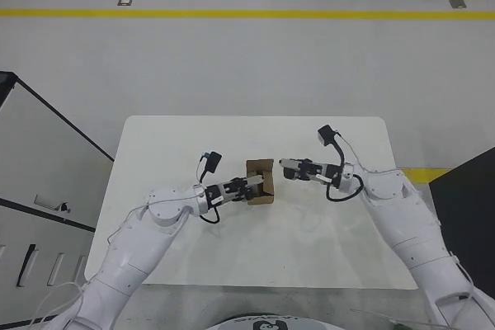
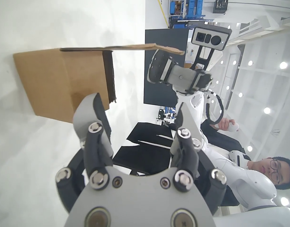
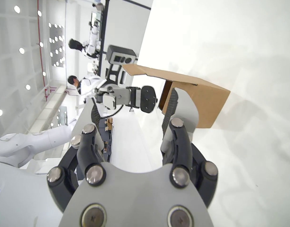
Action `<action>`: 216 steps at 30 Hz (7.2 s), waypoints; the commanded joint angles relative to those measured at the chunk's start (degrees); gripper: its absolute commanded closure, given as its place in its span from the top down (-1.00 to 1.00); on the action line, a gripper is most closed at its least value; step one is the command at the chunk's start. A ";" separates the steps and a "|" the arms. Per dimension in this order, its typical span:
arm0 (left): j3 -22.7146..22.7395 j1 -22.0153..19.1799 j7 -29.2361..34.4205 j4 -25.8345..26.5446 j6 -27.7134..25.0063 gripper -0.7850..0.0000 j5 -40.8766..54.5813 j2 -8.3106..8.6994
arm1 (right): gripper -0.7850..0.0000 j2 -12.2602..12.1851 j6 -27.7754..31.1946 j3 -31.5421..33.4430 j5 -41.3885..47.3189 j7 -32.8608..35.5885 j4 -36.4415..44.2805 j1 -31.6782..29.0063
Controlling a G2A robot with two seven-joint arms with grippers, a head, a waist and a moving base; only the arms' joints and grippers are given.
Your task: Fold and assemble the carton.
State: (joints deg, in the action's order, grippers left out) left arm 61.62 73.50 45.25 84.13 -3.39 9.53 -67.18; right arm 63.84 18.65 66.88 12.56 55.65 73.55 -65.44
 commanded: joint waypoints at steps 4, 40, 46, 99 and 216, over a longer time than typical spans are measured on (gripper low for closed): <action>0.53 1.48 1.61 0.82 -0.28 1.00 0.37 0.36 | 1.00 0.03 -1.15 0.96 3.16 -0.92 -0.87 0.62; -1.50 -0.19 -7.41 -6.80 -3.70 1.00 3.80 -0.95 | 1.00 7.01 8.06 -12.93 15.61 5.01 -24.71 15.96; -2.21 -1.83 -6.89 -8.25 -4.66 1.00 5.14 -1.41 | 1.00 6.82 7.01 -12.10 16.59 6.18 -24.28 14.77; -3.28 -1.10 -8.58 -7.30 7.46 -1.00 -5.60 -0.97 | 1.00 2.42 0.98 -1.69 8.89 1.67 -8.96 4.88; -7.66 -2.39 -12.88 -7.60 12.50 -1.00 -7.63 -2.58 | -0.27 1.19 -6.57 -14.42 -22.08 18.50 -3.42 21.04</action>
State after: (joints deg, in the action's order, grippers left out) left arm 53.96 71.11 32.37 76.54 9.11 1.90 -69.76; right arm 65.01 12.10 52.69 -9.15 73.91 69.88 -44.54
